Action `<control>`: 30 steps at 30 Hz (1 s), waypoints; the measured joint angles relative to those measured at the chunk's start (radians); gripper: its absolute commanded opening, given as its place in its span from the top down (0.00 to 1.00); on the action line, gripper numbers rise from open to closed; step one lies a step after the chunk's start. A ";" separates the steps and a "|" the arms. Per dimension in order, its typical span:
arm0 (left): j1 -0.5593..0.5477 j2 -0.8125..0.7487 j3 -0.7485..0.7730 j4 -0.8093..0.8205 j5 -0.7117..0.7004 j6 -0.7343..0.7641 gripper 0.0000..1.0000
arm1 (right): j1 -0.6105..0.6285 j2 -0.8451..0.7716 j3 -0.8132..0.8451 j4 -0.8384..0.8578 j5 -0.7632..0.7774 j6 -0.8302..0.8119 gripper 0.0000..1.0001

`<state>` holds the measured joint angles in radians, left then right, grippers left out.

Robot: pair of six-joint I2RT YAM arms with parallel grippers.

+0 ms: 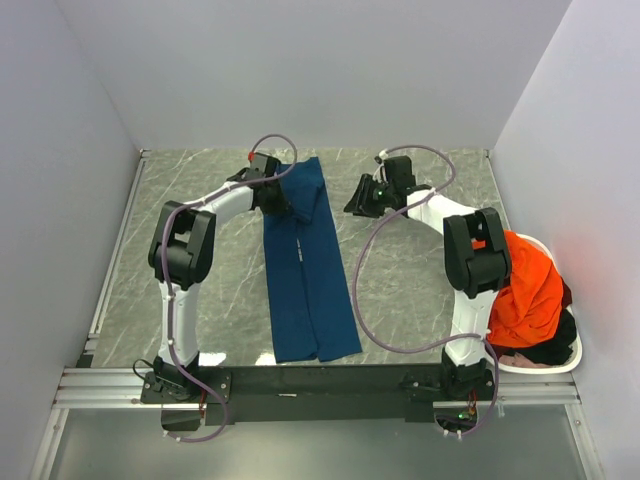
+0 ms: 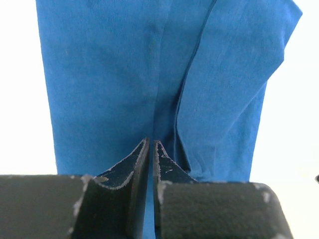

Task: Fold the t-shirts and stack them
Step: Fold the tshirt

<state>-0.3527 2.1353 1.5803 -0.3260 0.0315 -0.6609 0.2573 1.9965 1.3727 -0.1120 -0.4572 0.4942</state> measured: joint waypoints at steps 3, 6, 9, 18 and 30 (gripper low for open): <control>0.000 -0.010 -0.017 -0.001 0.010 -0.022 0.87 | 0.000 -0.022 -0.037 -0.013 0.009 -0.016 0.57; 0.000 -0.021 -0.028 -0.003 0.018 -0.040 0.76 | 0.002 -0.037 -0.060 -0.022 0.015 -0.027 0.57; 0.000 -0.041 -0.039 -0.006 0.018 -0.053 0.66 | 0.007 -0.055 -0.080 -0.029 0.023 -0.042 0.57; -0.005 -0.123 -0.039 -0.020 0.010 -0.068 0.74 | 0.065 -0.162 -0.164 -0.026 0.021 -0.058 0.58; -0.051 -0.024 -0.008 0.015 0.062 -0.080 0.78 | 0.129 -0.165 -0.319 0.037 -0.023 -0.003 0.60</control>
<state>-0.4034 2.1117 1.5719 -0.3107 0.0937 -0.7406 0.3862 1.8317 1.0534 -0.0746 -0.4797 0.4908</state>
